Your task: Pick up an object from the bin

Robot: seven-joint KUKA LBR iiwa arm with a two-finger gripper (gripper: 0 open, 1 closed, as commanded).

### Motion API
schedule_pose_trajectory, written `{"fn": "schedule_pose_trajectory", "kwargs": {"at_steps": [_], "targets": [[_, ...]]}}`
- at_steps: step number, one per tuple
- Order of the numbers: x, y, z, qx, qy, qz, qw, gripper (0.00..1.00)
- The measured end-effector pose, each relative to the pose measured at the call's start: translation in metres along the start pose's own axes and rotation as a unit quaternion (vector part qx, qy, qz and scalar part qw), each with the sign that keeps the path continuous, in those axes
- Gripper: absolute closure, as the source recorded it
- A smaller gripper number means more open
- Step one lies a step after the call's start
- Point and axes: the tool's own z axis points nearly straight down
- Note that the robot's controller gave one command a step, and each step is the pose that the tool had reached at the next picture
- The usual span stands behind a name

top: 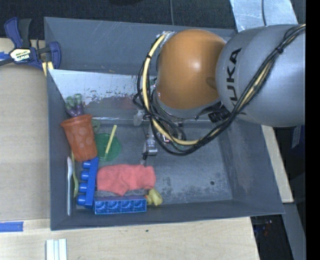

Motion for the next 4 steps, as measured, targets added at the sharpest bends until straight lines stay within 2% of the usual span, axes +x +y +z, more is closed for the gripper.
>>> {"fn": "schedule_pose_trajectory", "kwargs": {"at_steps": [1,2,3,4], "targets": [[-0.001,-0.001,-0.005,-0.001,-0.0039,0.001,1.0000,0.00],[0.032,0.003,0.044,-0.001,-0.0047,-0.051,0.9987,0.00],[0.044,-0.008,0.124,-0.002,-0.0114,-0.026,0.9996,0.00],[0.054,-0.044,0.128,-0.002,-0.0097,-0.066,0.9978,1.00]]}}
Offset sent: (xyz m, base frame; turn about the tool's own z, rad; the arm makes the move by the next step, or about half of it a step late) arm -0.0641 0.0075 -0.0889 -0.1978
